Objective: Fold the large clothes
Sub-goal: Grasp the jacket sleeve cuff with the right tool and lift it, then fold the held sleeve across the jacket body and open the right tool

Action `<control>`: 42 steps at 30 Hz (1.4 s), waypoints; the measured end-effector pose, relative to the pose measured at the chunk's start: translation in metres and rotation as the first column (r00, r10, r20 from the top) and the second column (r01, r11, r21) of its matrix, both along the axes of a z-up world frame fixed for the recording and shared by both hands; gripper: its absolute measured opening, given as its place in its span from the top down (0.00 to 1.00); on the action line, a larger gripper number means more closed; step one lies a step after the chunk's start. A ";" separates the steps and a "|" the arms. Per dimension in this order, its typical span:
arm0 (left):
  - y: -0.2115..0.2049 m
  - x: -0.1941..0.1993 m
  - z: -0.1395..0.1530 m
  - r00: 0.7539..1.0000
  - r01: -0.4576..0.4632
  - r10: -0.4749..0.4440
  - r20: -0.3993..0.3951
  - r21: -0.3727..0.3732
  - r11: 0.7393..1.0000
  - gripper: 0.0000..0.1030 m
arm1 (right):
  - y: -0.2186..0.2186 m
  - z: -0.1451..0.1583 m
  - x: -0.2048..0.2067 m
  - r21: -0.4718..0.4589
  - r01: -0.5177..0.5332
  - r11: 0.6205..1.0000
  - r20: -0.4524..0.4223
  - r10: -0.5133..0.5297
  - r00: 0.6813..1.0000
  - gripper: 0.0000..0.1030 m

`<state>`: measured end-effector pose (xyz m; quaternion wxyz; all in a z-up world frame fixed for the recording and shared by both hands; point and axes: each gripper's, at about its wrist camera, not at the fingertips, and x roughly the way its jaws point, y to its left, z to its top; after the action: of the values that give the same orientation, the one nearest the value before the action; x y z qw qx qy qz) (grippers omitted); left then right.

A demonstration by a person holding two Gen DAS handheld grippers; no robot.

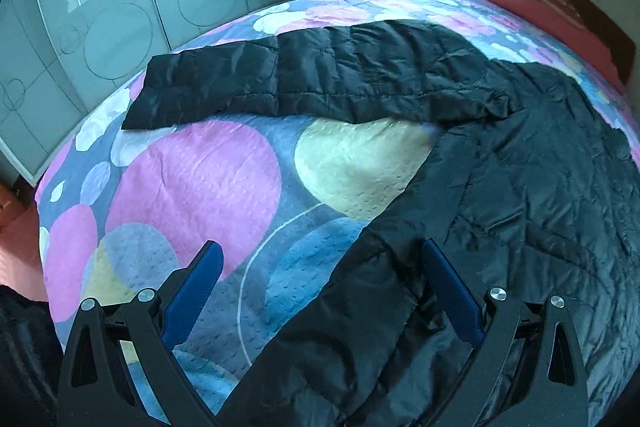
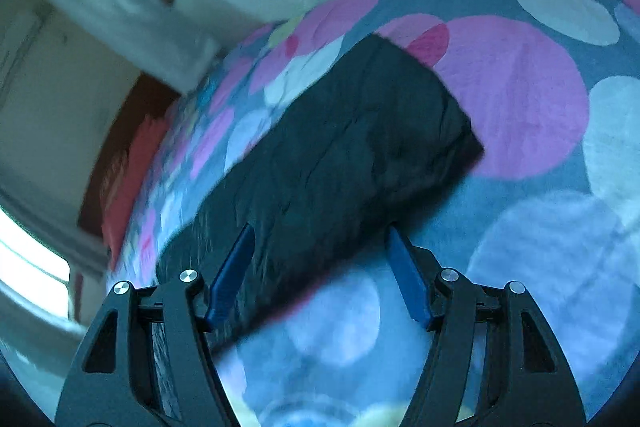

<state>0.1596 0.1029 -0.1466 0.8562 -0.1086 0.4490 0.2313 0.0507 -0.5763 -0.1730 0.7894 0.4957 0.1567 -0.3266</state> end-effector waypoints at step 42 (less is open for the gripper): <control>0.002 -0.001 -0.025 1.000 0.013 -0.012 0.019 -0.031 0.999 0.04 | 0.463 0.058 0.295 -0.495 -0.818 0.293 -0.465 0.706 0.535 0.87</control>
<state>0.1586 0.1049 -0.1719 0.8601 -0.1212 0.4451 0.2178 0.3459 -0.1133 -0.1150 0.9514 0.0154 0.3070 0.0195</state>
